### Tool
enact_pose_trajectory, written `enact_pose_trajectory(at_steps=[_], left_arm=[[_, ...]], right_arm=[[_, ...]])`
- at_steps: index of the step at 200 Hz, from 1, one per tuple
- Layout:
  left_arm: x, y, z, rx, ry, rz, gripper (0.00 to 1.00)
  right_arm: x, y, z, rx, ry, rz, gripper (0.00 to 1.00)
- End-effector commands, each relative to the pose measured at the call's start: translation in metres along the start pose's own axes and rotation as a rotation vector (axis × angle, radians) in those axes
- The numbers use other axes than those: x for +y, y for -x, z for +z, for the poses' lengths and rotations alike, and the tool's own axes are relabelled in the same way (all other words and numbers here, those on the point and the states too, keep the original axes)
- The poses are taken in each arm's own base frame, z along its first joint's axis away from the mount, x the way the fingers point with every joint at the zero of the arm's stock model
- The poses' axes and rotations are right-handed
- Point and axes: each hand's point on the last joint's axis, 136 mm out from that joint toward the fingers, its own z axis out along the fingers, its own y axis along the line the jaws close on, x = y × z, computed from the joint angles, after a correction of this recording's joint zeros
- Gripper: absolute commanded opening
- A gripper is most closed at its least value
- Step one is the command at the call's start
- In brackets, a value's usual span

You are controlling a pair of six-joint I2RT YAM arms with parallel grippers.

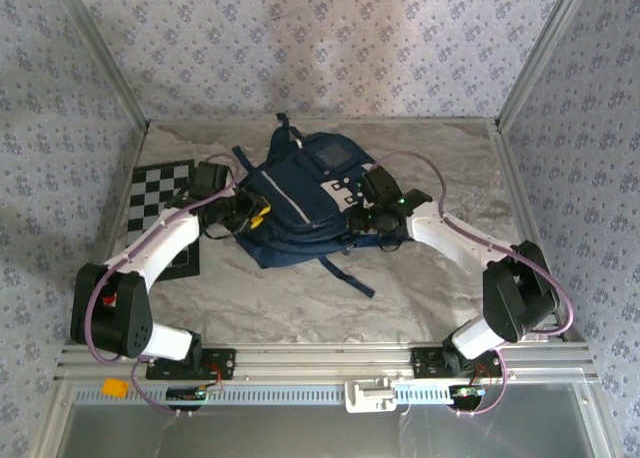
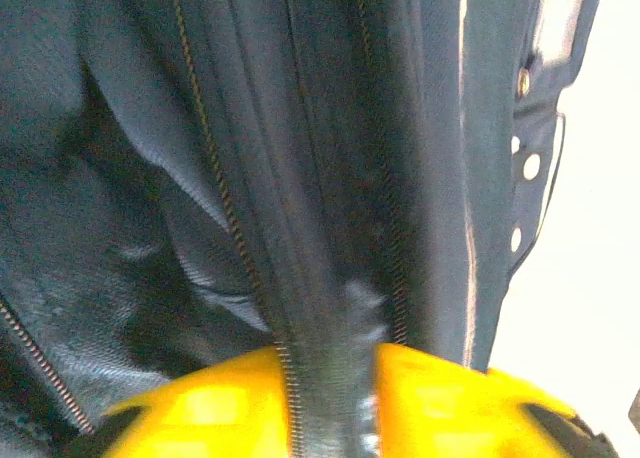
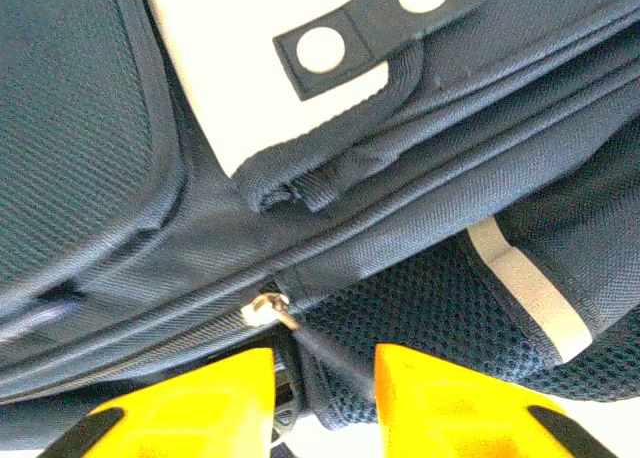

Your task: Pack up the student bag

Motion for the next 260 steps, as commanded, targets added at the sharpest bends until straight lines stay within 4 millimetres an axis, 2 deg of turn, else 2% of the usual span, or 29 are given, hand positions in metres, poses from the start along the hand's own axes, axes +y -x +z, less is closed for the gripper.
enact_pose_trajectory(at_steps=[1,3,8,32,78,107,114,120,129,145,165,195,210,230,260], left_arm=[[-0.024,-0.008,-0.019,-0.064,-0.026,0.099,0.42],[-0.023,-0.009,-0.020,-0.069,-0.018,0.103,0.43],[-0.024,-0.013,-0.021,-0.077,0.000,0.120,0.46],[-0.017,-0.025,-0.024,-0.130,0.083,0.162,0.56],[-0.016,-0.047,-0.024,-0.197,0.210,0.267,0.69],[-0.022,-0.054,-0.026,-0.246,0.265,0.322,0.80],[-0.025,-0.056,-0.025,-0.250,0.264,0.331,0.84],[-0.027,-0.059,-0.023,-0.247,0.265,0.345,0.87],[-0.026,-0.064,-0.022,-0.245,0.291,0.362,0.91],[-0.027,-0.070,-0.017,-0.266,0.327,0.394,0.95],[-0.026,-0.076,-0.014,-0.304,0.383,0.423,1.00],[-0.025,-0.083,-0.017,-0.363,0.393,0.390,1.00],[-0.028,-0.094,-0.014,-0.360,0.353,0.352,1.00],[-0.033,-0.106,-0.008,-0.368,0.321,0.324,1.00],[-0.033,-0.112,0.009,-0.364,0.342,0.307,1.00]], right_arm=[[0.028,0.013,-0.008,0.038,0.161,0.062,0.37],[0.028,0.011,-0.004,0.052,0.163,0.068,0.37],[0.036,0.024,-0.007,0.041,0.187,0.075,0.37],[0.053,0.037,0.007,0.075,0.230,0.085,0.40],[0.051,0.048,0.043,0.129,0.199,0.096,0.42],[0.064,0.049,0.051,0.116,0.252,0.073,0.37],[0.065,0.047,0.053,0.128,0.257,0.079,0.33],[0.065,0.046,0.053,0.139,0.265,0.089,0.26],[0.066,0.045,0.051,0.144,0.278,0.106,0.17],[0.071,0.049,0.040,0.103,0.296,0.146,0.06],[0.088,0.055,0.022,0.057,0.371,0.192,0.00],[0.097,0.065,0.001,0.006,0.430,0.305,0.00],[0.099,0.067,-0.006,-0.008,0.458,0.357,0.00],[0.100,0.068,-0.008,-0.009,0.476,0.406,0.00],[0.104,0.070,-0.012,-0.017,0.509,0.437,0.00]])
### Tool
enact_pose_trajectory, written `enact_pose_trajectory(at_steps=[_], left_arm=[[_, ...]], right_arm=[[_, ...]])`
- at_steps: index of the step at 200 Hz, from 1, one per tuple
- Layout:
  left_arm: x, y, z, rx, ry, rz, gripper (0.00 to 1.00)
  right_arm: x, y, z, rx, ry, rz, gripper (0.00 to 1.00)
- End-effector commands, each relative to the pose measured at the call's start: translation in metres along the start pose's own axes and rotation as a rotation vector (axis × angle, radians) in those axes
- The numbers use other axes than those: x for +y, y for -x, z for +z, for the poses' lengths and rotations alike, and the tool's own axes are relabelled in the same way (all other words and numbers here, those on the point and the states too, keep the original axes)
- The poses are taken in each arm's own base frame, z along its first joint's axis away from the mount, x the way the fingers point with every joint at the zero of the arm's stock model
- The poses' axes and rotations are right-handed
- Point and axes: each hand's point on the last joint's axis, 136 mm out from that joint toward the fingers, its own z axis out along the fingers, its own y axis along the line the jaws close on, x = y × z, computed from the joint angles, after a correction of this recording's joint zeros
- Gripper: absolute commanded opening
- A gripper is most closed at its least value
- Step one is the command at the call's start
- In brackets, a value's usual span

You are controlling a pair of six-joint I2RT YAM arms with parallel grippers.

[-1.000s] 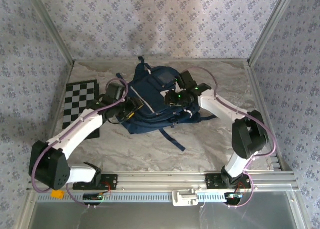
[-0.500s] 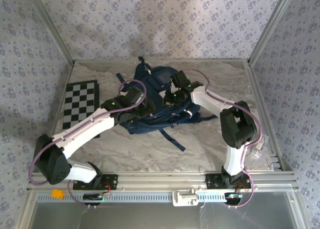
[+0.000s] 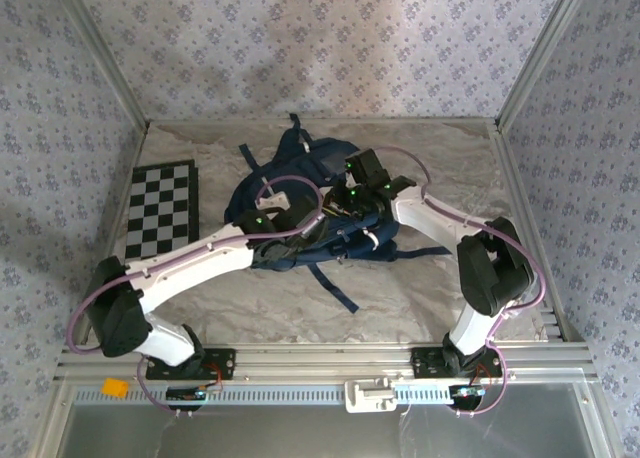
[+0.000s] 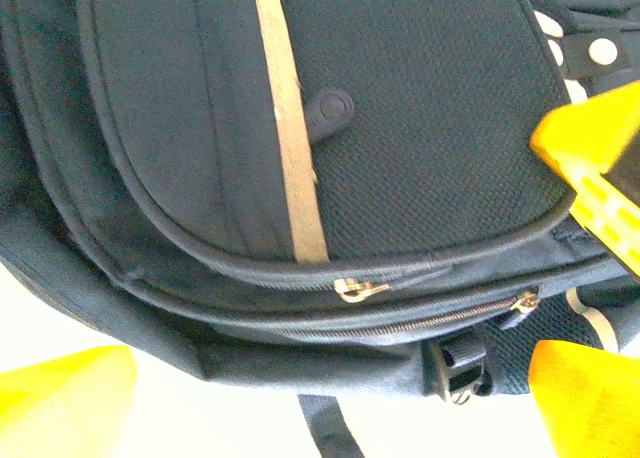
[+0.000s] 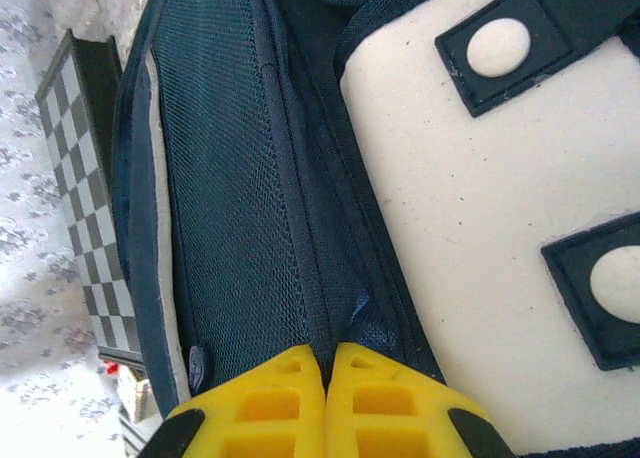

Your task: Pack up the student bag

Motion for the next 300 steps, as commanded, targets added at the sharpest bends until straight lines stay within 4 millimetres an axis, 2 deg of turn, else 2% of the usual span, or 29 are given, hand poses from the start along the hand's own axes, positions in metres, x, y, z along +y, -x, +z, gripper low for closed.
enact_pose_trajectory(at_steps=[1,42,72,98,124,159,177,207,238,295,300], left_arm=[[-0.007,0.001,0.008,-0.031,0.022,-0.052,1.00],[-0.012,0.001,0.022,-0.070,0.039,-0.041,1.00],[-0.019,0.013,0.028,-0.108,0.044,-0.039,1.00],[-0.015,0.020,0.037,-0.123,0.074,-0.057,1.00],[0.004,0.018,0.041,-0.117,0.153,-0.068,1.00],[0.020,0.009,0.044,-0.107,0.165,-0.051,1.00],[0.037,0.010,0.039,-0.116,0.209,-0.043,1.00],[0.048,0.014,0.032,-0.138,0.205,-0.043,0.98],[0.061,0.022,0.024,-0.162,0.222,-0.026,0.92],[0.024,0.036,0.022,-0.171,0.114,0.094,0.71],[0.021,0.033,0.024,-0.148,0.105,0.106,0.68]], right_arm=[[0.044,0.011,-0.023,-0.057,0.156,0.025,0.00],[0.040,0.006,-0.018,-0.046,0.157,0.041,0.00],[0.039,0.006,-0.016,-0.050,0.161,0.051,0.00],[0.039,0.006,-0.013,-0.047,0.164,0.055,0.00],[0.041,0.010,-0.015,-0.061,0.173,0.062,0.00],[0.039,0.018,-0.017,-0.075,0.180,0.078,0.00],[0.038,0.019,-0.018,-0.078,0.177,0.078,0.00],[0.039,0.022,-0.018,-0.084,0.178,0.076,0.00],[0.040,0.021,-0.016,-0.075,0.182,0.077,0.00],[0.040,0.019,-0.012,-0.071,0.176,0.074,0.00],[0.041,0.019,-0.012,-0.072,0.177,0.074,0.00]])
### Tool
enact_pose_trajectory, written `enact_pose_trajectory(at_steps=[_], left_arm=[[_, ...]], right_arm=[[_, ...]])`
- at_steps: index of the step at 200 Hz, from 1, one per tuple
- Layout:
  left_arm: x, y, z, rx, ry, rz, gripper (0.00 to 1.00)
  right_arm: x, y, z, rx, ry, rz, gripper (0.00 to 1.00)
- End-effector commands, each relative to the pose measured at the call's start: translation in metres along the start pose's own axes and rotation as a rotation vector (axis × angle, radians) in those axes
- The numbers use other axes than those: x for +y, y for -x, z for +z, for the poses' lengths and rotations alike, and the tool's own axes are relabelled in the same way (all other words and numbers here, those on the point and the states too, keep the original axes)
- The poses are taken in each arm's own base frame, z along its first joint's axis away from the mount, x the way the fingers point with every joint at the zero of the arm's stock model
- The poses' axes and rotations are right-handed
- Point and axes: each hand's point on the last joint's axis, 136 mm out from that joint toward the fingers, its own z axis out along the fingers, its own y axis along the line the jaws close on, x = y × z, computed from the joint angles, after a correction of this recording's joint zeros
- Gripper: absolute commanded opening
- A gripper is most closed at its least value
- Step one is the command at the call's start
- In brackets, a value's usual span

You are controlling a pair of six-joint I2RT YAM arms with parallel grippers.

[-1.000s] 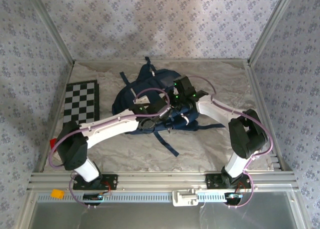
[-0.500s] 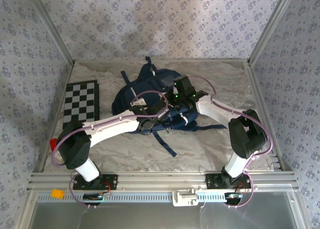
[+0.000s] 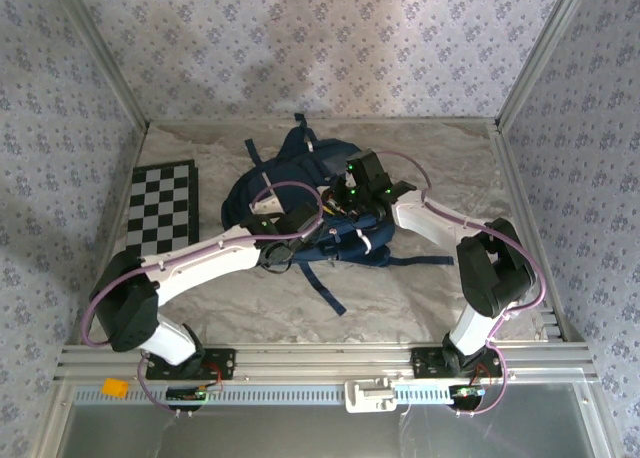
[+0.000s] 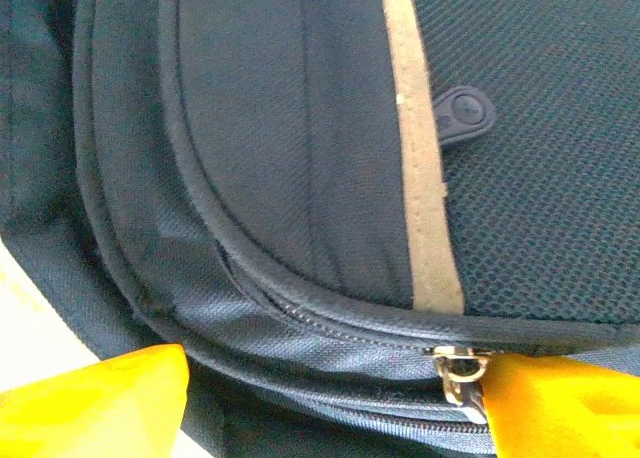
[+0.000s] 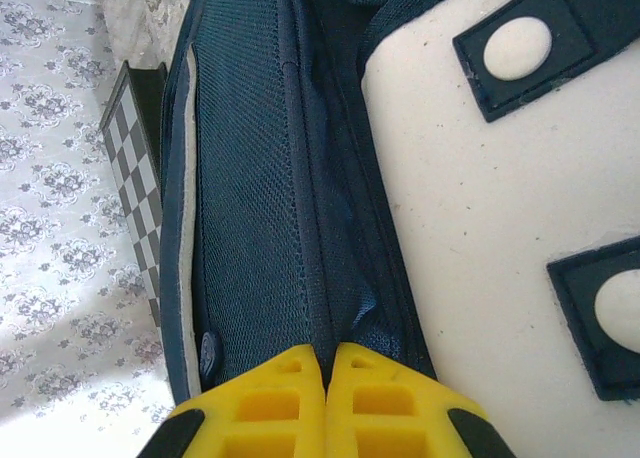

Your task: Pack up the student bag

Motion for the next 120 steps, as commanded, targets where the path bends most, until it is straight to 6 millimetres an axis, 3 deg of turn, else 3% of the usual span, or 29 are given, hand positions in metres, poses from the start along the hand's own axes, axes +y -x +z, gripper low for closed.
enact_pose_trajectory(at_steps=[1,45,92,120], left_arm=[[-0.012,0.016,-0.006,-0.031,-0.019,0.071,0.68],[-0.042,0.017,-0.002,-0.003,-0.127,0.033,0.59],[-0.038,0.010,0.011,0.043,-0.107,-0.072,0.50],[-0.051,0.011,0.014,0.034,-0.169,-0.119,0.45]], right_arm=[[0.031,0.014,-0.011,-0.051,0.093,-0.021,0.00],[0.032,0.012,-0.008,-0.045,0.091,-0.022,0.00],[0.032,0.010,-0.004,-0.037,0.088,-0.021,0.00],[0.035,0.009,-0.003,-0.035,0.094,-0.024,0.00]])
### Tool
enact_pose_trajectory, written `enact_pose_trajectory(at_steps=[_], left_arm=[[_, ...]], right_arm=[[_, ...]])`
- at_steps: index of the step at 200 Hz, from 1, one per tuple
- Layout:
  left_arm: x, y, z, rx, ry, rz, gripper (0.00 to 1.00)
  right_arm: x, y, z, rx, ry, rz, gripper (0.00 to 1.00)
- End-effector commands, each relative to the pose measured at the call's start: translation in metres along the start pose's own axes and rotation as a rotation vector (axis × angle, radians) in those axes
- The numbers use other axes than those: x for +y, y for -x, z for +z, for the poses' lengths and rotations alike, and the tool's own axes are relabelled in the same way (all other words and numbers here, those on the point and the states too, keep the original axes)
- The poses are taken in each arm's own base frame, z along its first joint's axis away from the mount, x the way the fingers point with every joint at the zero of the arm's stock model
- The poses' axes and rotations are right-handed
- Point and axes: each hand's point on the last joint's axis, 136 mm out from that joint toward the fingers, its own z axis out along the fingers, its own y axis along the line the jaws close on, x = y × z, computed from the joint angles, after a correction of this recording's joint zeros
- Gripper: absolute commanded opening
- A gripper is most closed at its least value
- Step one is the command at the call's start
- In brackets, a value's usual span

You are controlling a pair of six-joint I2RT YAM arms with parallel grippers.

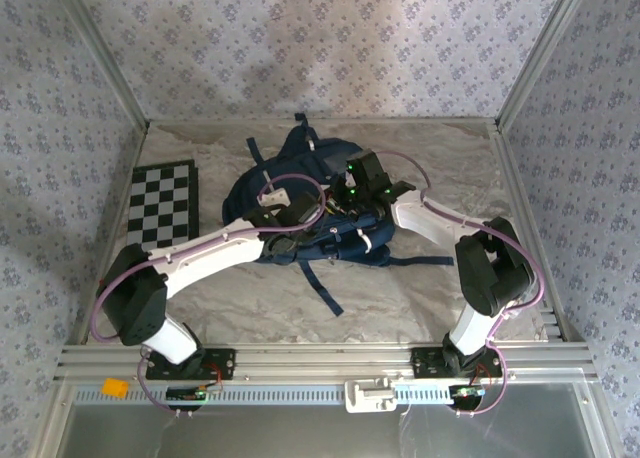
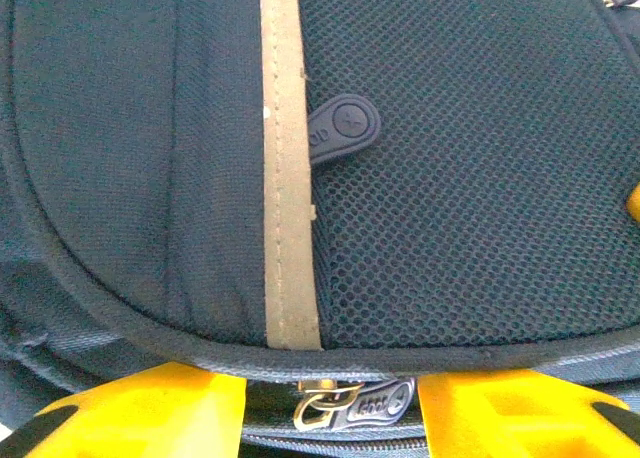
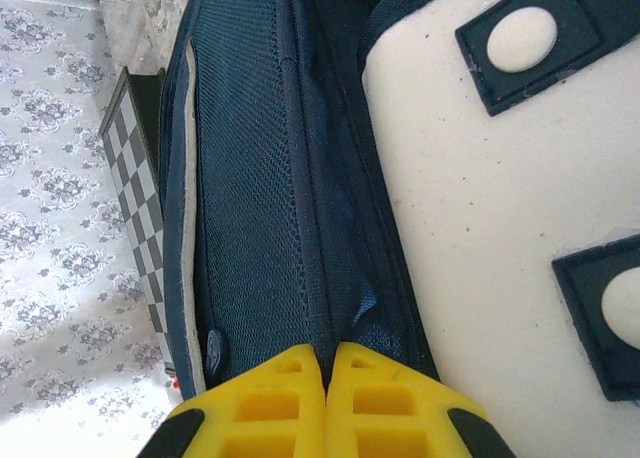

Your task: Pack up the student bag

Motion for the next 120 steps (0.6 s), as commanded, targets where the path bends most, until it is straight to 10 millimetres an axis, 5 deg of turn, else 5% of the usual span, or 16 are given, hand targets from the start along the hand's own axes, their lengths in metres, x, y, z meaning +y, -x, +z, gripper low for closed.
enact_pose_trajectory(at_steps=[1,64,96,120], left_arm=[[-0.023,0.009,0.005,-0.029,-0.087,-0.089,0.44],[-0.030,0.040,-0.004,-0.165,-0.134,-0.151,0.18],[-0.008,0.042,-0.003,-0.109,-0.090,-0.134,0.00],[0.009,0.039,-0.005,-0.042,-0.087,-0.071,0.00]], right_arm=[[0.034,0.008,-0.005,-0.029,0.091,-0.024,0.00],[0.033,0.009,0.001,-0.010,0.096,-0.012,0.00],[0.032,0.016,-0.007,-0.022,0.079,-0.040,0.00],[0.029,0.023,-0.011,-0.008,0.079,-0.048,0.00]])
